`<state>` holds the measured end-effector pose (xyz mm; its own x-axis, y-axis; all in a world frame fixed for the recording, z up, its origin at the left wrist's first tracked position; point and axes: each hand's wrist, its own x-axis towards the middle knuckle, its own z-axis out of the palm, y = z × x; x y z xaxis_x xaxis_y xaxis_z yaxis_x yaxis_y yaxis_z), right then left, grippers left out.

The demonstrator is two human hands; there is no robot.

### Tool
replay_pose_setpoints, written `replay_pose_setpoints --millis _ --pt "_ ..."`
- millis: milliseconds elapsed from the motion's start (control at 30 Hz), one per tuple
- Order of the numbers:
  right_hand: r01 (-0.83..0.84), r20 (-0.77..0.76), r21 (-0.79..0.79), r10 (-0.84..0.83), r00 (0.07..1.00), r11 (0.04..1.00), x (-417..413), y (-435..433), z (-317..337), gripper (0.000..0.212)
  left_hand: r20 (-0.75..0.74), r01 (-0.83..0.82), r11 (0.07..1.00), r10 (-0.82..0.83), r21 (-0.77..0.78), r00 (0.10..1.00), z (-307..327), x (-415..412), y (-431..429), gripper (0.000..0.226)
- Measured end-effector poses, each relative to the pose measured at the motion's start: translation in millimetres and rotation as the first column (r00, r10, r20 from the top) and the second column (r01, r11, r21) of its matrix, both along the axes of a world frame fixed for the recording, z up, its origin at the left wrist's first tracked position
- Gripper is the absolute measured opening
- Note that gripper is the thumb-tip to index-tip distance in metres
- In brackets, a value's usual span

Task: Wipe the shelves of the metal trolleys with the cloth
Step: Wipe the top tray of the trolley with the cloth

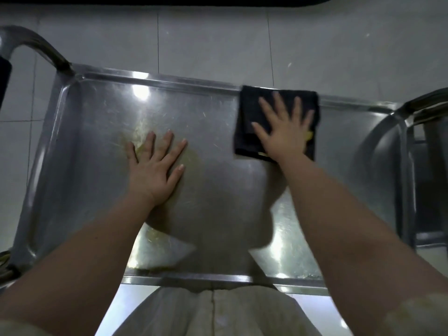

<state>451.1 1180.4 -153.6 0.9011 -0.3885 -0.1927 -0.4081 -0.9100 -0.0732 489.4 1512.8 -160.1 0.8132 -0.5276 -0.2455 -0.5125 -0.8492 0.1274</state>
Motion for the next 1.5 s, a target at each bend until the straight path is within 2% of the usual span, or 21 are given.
replay_pose_setpoints --millis 133,233,300,367,433,467,533,600,667,767,867,933,1033,1100,1167,1233,1300,1400,1500 --pt "0.311 -0.083 -0.017 -0.311 0.947 0.950 -64.9 -80.1 9.1 0.071 -0.011 -0.001 1.000 0.001 -0.009 1.000 0.7 -1.0 -0.4 0.060" --pt "0.395 -0.069 -0.016 -0.395 0.916 0.918 -59.7 -61.3 9.8 0.073 -0.006 0.001 1.000 -0.001 0.002 1.000 0.2 -0.8 1.0 0.060" --pt "0.299 -0.060 -0.010 -0.299 0.952 0.954 -33.7 -17.1 7.7 0.072 -0.014 0.003 1.000 -0.003 0.007 1.000 0.6 -0.2 1.0 0.060" --pt "0.096 -0.067 0.014 -0.095 0.993 0.995 -9.0 45.7 4.7 0.069 -0.016 -0.002 1.000 0.003 0.015 1.000 0.7 0.2 0.9 0.061" --pt "-0.099 -0.071 0.051 0.102 0.992 0.994 -0.6 107.1 4.6 0.068 -0.010 -0.010 1.000 0.010 0.023 1.000 0.8 -0.1 2.3 0.062" --pt "-0.158 -0.070 0.069 0.162 0.984 0.985 -3.4 124.0 5.9 0.068 -0.008 -0.010 1.000 0.011 0.026 1.000 0.9 0.1 2.5 0.063" --pt "-0.171 -0.056 0.083 0.176 0.983 0.982 -20.9 118.0 6.1 0.066 -0.015 -0.010 1.000 0.010 0.023 1.000 1.6 0.1 2.4 0.064" --pt "-0.048 -0.018 0.052 0.049 0.999 0.998 -57.6 76.0 2.6 0.065 -0.023 -0.011 1.000 0.011 0.015 1.000 2.1 -0.2 0.4 0.064" --pt "0.156 -0.028 0.001 -0.156 0.987 0.988 -111.8 19.7 3.6 0.066 -0.024 -0.010 1.000 0.010 0.016 1.000 1.7 -0.3 -1.4 0.065" --pt "0.475 -0.097 -0.035 -0.476 0.874 0.879 -184.5 -30.2 14.2 0.070 -0.022 -0.002 1.000 0.002 0.031 1.000 -0.1 0.1 -1.0 0.065" --pt "0.647 -0.070 -0.020 -0.647 0.760 0.762 -171.0 4.4 12.8 0.069 -0.018 0.009 1.000 -0.008 0.029 1.000 -0.2 0.4 -0.6 0.064" --pt "0.559 -0.044 -0.012 -0.559 0.828 0.829 -133.6 57.4 7.8 0.069 -0.021 0.008 1.000 -0.007 0.030 1.000 0.5 1.2 -0.7 0.063" --pt "0.169 -0.021 0.034 -0.168 0.986 0.985 -95.3 151.2 1.3 0.068 -0.023 0.006 1.000 -0.006 0.025 1.000 0.7 0.9 1.0 0.060" --pt "-0.063 0.000 0.058 0.063 0.998 0.996 -97.8 183.4 1.8 0.067 -0.009 0.008 1.000 -0.007 0.016 1.000 1.8 0.0 1.9 0.060" --pt "-0.128 0.060 0.059 0.125 0.990 0.990 -115.3 165.7 0.0 0.066 -0.012 0.011 1.000 -0.010 0.014 1.000 2.7 -0.3 0.6 0.060" --pt "-0.025 0.069 0.016 0.024 0.997 1.000 -151.1 122.3 -4.4 0.064 -0.016 0.015 1.000 -0.014 0.013 1.000 2.8 0.3 -1.8 0.061" --pt "0.193 0.030 -0.032 -0.192 0.981 0.981 -200.2 72.8 -3.8 0.065 -0.012 0.011 1.000 -0.011 0.010 1.000 2.2 -0.1 -2.3 0.060" --pt "0.493 -0.068 -0.044 -0.495 0.866 0.869 -255.2 39.4 7.4 0.069 -0.011 0.017 1.000 -0.017 0.004 1.000 1.4 -1.9 -0.4 0.060" --pt "0.634 -0.066 -0.032 -0.635 0.770 0.773 -233.1 78.2 5.9 0.072 -0.017 0.021 1.000 -0.020 0.015 1.000 3.4 -2.1 -0.5 0.059"
